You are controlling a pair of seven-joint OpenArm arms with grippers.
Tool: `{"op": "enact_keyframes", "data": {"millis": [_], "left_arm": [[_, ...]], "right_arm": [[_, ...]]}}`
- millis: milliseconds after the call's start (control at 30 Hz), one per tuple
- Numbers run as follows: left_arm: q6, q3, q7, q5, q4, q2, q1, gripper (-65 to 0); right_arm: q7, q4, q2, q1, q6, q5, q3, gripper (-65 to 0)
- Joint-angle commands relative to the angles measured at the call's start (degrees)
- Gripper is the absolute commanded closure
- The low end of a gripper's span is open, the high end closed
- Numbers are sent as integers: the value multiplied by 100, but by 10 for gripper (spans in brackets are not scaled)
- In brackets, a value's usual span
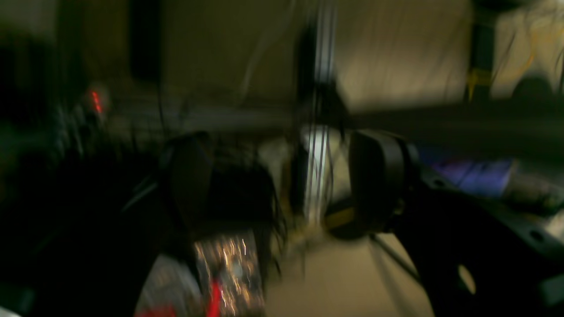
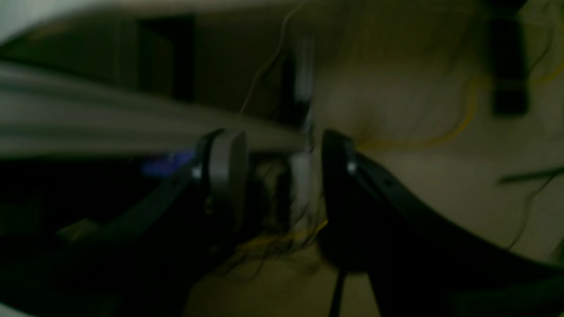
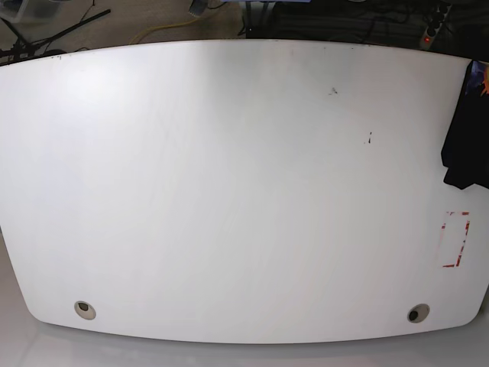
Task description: Fold the T-shirt properly
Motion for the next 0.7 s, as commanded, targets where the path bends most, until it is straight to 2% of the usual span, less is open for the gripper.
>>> {"op": "enact_keyframes", "data": {"millis": [0, 167, 433, 567, 667], "left_arm": [[0, -13, -90, -12, -406, -13, -145, -439], [18, -21, -90, 41, -1698, -101, -997, -439], [35, -39, -90, 472, -3957, -241, -2580, -438], [35, -21, -90, 507, -4916, -399, -3283, -378], [132, -48, -99, 507, -5786, -461, -3828, -369]], "right_arm": [[114, -383, 203, -34, 60, -55, -185, -257], [676, -1764, 265, 757, 56, -468, -519, -255], [694, -3724, 265, 2198, -225, -1101, -545, -255], [694, -4638, 273, 2884, -375, -1347, -545, -255], [694, -5262, 256, 3412, -559, -1690, -545, -255]]}}
